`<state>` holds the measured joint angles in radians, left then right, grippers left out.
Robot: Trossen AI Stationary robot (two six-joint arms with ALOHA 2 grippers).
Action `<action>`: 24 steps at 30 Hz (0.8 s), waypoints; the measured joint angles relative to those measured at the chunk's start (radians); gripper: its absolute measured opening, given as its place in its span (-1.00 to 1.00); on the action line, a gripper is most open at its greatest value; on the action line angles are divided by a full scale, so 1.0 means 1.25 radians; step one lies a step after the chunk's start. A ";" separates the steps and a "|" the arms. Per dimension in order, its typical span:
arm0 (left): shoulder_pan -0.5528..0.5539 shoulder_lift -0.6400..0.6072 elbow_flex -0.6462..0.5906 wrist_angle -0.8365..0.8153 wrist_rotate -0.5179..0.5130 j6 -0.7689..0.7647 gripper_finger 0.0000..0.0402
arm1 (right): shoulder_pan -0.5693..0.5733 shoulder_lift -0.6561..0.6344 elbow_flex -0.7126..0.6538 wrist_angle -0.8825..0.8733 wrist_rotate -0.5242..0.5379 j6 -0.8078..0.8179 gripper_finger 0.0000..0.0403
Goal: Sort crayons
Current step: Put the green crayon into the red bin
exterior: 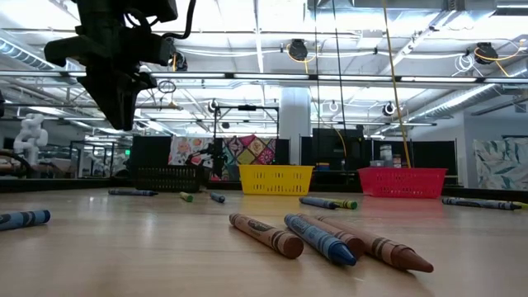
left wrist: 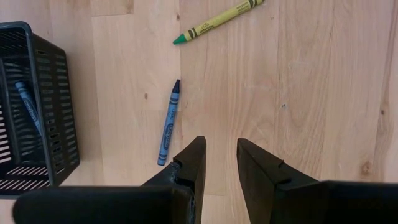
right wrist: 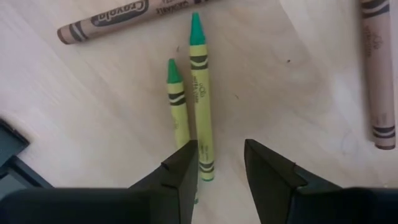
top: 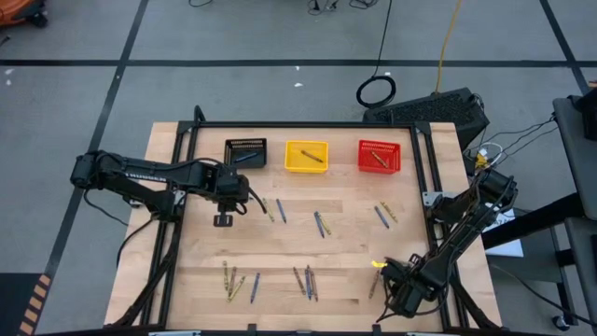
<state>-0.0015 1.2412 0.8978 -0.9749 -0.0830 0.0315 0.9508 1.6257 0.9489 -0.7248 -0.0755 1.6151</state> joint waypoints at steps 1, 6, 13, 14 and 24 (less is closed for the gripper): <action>0.000 0.000 0.000 0.000 0.000 0.000 -0.57 | 0.000 0.000 0.000 0.001 0.000 0.003 -0.41; 0.000 0.000 0.000 0.000 0.000 0.000 -0.57 | 0.000 0.000 0.000 0.011 0.000 0.017 -0.41; 0.000 0.000 0.000 0.000 0.000 0.000 -0.57 | 0.000 0.038 0.003 0.040 0.000 0.014 -0.41; 0.000 0.000 0.000 0.000 0.000 0.000 -0.57 | 0.000 0.046 0.004 0.041 0.000 0.014 -0.41; 0.000 0.000 0.000 0.000 0.000 0.000 -0.57 | 0.000 0.051 0.003 0.039 -0.004 0.003 -0.45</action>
<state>-0.0015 1.2411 0.8978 -0.9752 -0.0830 0.0318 0.9504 1.6897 0.9527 -0.6762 -0.0803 1.6184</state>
